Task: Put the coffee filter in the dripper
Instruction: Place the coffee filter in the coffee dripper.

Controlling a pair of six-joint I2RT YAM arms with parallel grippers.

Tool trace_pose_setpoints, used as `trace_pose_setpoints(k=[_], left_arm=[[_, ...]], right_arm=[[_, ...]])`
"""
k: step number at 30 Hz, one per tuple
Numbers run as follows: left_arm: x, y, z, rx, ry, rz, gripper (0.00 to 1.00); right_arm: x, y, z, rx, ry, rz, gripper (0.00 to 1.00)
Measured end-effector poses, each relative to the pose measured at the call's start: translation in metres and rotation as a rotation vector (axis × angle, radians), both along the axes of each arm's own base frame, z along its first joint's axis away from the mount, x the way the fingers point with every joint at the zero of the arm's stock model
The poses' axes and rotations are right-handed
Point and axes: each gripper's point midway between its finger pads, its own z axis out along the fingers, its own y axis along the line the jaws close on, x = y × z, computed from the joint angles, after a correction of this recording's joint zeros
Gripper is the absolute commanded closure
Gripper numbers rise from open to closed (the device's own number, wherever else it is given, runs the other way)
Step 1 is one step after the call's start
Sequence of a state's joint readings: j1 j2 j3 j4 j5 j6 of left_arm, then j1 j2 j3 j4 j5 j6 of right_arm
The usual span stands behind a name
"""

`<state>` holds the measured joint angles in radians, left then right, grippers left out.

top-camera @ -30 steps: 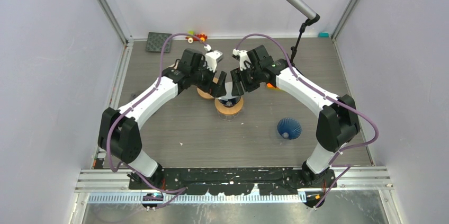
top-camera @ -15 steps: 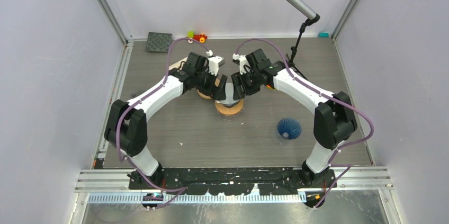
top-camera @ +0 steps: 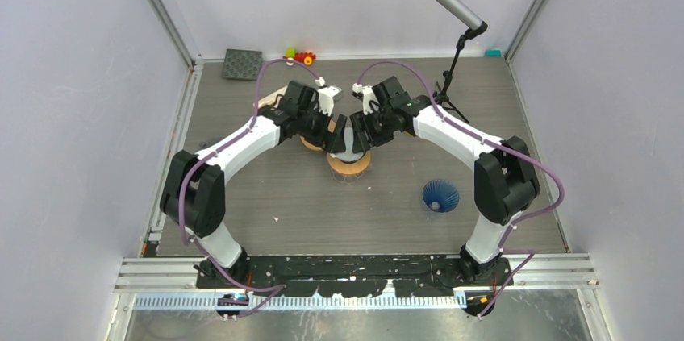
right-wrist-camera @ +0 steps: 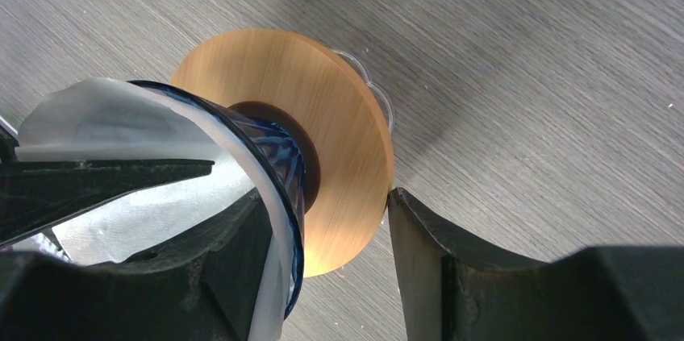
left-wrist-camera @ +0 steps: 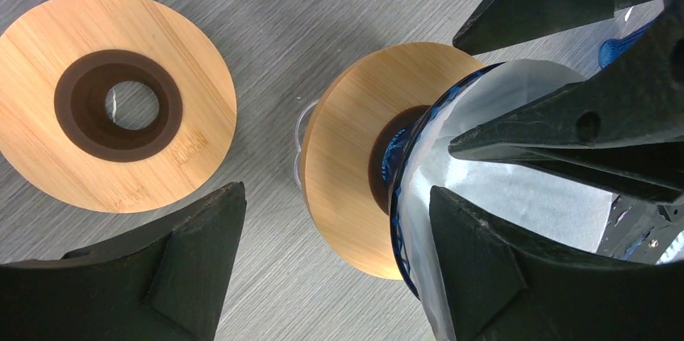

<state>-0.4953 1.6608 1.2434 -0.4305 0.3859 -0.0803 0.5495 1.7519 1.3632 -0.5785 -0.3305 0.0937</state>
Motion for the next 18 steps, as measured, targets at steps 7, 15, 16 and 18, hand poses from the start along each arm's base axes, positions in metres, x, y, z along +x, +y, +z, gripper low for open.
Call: trace_pose_setpoints(k=[7, 15, 16, 18], left_arm=[[0.0010, -0.0004, -0.0003, -0.002, -0.006, -0.001, 0.12], [0.0011, 0.0000, -0.0004, 0.002, -0.011, -0.006, 0.09], [0.0011, 0.0001, -0.0004, 0.002, -0.012, -0.007, 0.09], [0.0009, 0.0002, -0.0005, 0.003, -0.012, -0.007, 0.09]], right_arm=[[0.0012, 0.0018, -0.0017, 0.006, 0.005, -0.007, 0.40], [-0.0007, 0.0026, -0.0009, 0.012, 0.013, 0.000, 0.37], [-0.0012, 0.0025, -0.0006, 0.014, 0.016, 0.001, 0.37], [-0.0023, 0.0027, 0.0005, 0.020, 0.022, 0.004, 0.37]])
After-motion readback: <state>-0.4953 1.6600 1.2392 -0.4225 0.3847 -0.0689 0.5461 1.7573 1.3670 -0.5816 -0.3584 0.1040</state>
